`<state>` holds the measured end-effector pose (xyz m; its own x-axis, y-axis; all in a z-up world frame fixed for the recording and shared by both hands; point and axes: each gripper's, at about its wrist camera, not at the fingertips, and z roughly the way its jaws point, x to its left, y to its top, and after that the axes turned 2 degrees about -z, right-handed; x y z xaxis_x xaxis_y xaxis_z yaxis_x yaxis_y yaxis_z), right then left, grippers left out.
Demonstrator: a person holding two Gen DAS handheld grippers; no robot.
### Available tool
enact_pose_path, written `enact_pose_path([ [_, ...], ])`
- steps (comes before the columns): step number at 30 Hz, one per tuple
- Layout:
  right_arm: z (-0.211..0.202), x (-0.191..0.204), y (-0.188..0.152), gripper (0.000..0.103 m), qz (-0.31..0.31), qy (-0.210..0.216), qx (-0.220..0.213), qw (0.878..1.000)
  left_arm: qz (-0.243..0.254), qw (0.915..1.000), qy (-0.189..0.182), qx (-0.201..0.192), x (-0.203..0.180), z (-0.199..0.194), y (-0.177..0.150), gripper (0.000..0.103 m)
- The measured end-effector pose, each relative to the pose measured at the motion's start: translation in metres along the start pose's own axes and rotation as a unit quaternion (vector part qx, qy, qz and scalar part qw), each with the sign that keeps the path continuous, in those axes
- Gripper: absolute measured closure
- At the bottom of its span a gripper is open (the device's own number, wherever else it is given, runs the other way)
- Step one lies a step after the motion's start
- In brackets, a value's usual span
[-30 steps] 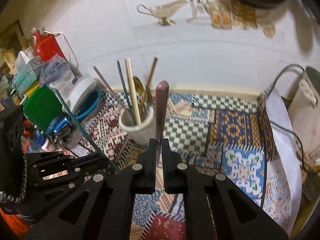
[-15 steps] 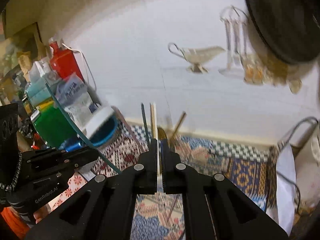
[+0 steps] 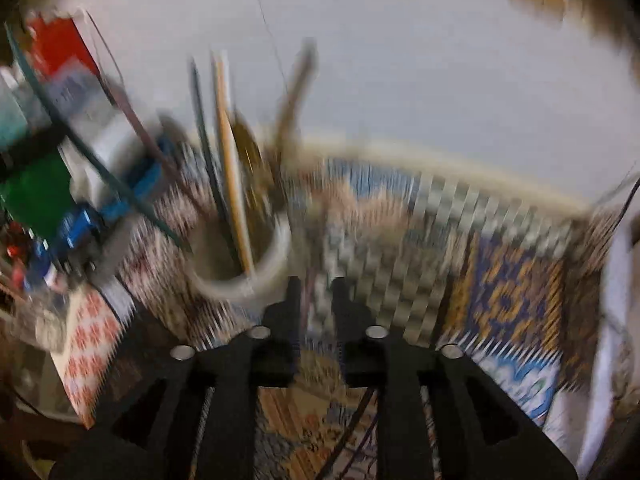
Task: Organize utensils
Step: 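Lift the teal chopstick over the white cup while the right tool lifts the pink chopstick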
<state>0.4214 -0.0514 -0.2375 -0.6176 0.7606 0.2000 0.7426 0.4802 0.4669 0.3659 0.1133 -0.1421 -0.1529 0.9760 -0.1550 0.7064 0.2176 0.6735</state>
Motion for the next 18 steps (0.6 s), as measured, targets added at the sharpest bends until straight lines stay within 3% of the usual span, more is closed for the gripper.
enact_pose_path([
  [4, 0.039, 0.007, -0.016, 0.077, 0.002, 0.015, 0.047, 0.999, -0.008, 0.9995, 0.005, 0.031, 0.004, 0.027, -0.007, 0.100],
  [10, 0.064, 0.028, -0.023, 0.078, -0.018, -0.012, 0.043, 0.999, -0.012, 0.9981, 0.009, 0.059, 0.008, 0.047, -0.015, 0.100],
  [11, 0.066, 0.028, -0.025, 0.080, -0.013, -0.013, 0.043, 0.999, -0.012, 0.9979, 0.010, 0.063, 0.008, 0.051, -0.017, 0.100],
  [13, 0.065, 0.026, -0.028, 0.096, -0.007, -0.025, 0.034, 0.999, -0.012, 0.9975, 0.008, 0.069, 0.008, 0.054, -0.019, 0.100],
  [18, 0.052, 0.009, -0.044, 0.098, 0.015, -0.024, 0.032, 0.999, -0.006, 0.9971, 0.007, 0.076, 0.004, 0.058, -0.024, 0.100],
])
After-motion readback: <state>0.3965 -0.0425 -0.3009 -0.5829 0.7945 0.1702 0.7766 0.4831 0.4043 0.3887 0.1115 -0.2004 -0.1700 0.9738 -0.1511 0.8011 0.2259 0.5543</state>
